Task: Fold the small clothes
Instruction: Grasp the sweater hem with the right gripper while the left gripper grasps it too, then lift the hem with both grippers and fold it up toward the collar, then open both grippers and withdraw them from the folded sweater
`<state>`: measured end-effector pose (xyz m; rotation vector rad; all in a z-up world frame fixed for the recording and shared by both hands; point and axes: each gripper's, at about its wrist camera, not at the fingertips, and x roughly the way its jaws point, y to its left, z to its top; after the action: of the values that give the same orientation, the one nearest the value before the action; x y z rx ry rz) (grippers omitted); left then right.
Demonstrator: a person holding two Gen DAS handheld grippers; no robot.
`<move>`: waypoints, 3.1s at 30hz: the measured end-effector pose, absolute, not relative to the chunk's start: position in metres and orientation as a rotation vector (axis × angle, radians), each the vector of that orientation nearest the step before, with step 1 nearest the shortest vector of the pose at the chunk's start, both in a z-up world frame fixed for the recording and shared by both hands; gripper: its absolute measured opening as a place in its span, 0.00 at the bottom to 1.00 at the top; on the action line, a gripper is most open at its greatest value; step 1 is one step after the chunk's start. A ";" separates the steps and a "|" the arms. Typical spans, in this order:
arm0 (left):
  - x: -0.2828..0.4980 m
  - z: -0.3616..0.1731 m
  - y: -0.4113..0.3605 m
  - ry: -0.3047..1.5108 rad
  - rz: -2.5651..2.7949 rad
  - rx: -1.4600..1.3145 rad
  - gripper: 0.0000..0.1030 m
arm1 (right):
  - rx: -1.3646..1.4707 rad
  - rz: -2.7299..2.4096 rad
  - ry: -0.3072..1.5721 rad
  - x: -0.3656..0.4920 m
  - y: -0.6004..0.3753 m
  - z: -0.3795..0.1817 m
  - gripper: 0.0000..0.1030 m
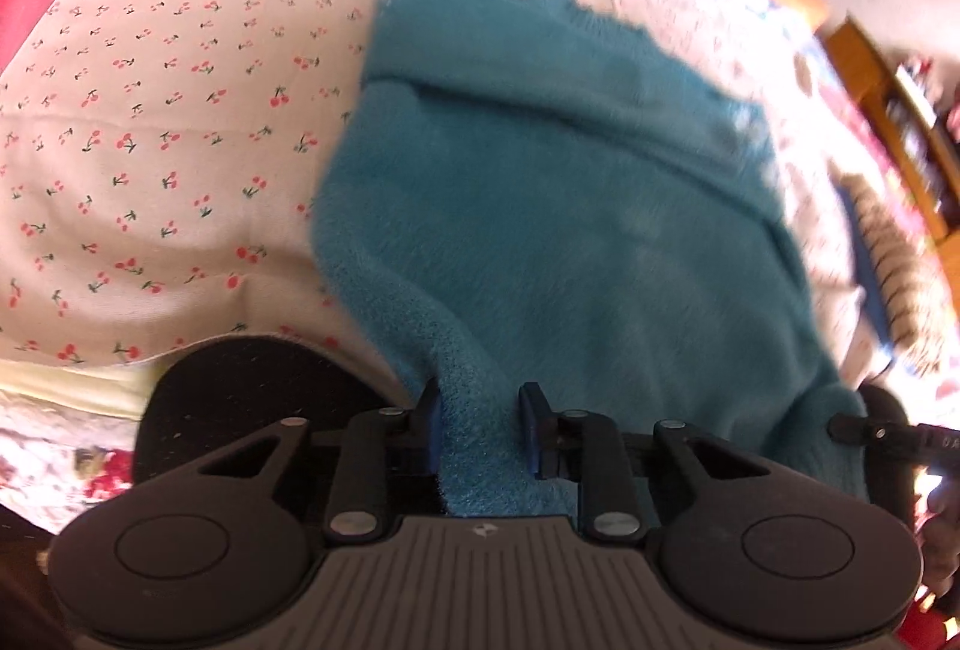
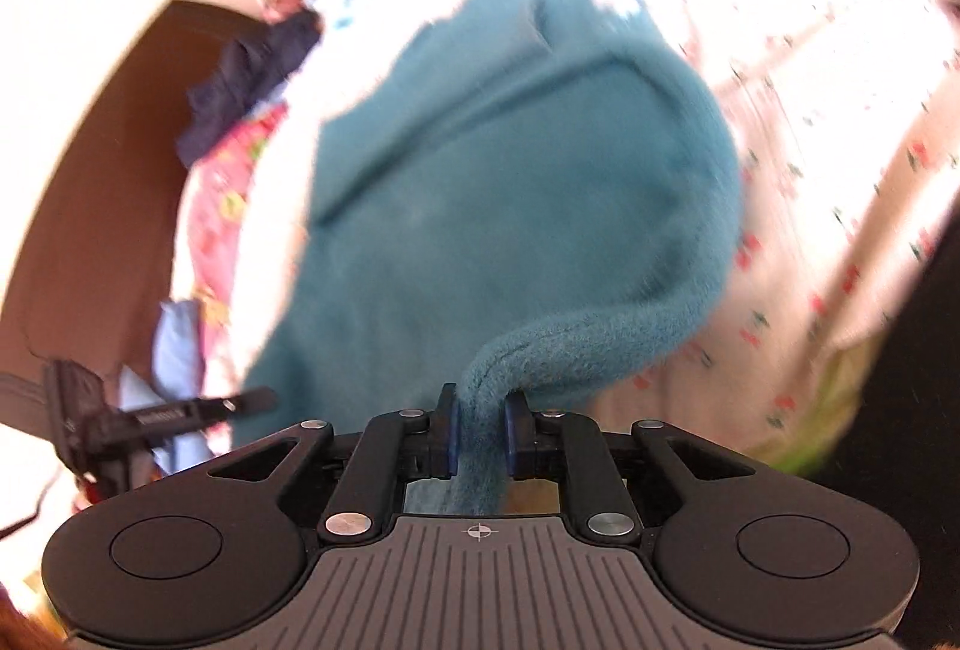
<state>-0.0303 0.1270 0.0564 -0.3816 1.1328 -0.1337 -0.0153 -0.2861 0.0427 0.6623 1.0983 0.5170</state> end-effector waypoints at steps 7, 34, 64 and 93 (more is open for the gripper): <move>-0.010 0.066 0.133 0.984 -0.221 -0.617 0.15 | 0.777 0.554 0.900 0.015 -0.281 0.069 0.12; 0.053 0.101 0.100 0.817 -0.359 -0.189 0.14 | 0.804 0.379 0.853 0.086 -0.293 0.065 0.12; 0.002 0.054 -0.065 0.905 -0.976 1.011 0.29 | 0.899 0.383 0.919 0.067 -0.319 0.029 0.12; 0.161 0.112 0.121 0.487 -0.092 -0.327 0.16 | 1.026 0.130 0.699 0.189 -0.306 0.058 0.22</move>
<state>0.1612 0.1211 0.1119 -0.3273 0.4867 -0.0918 0.1889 -0.3064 0.0580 1.0255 0.6986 0.1296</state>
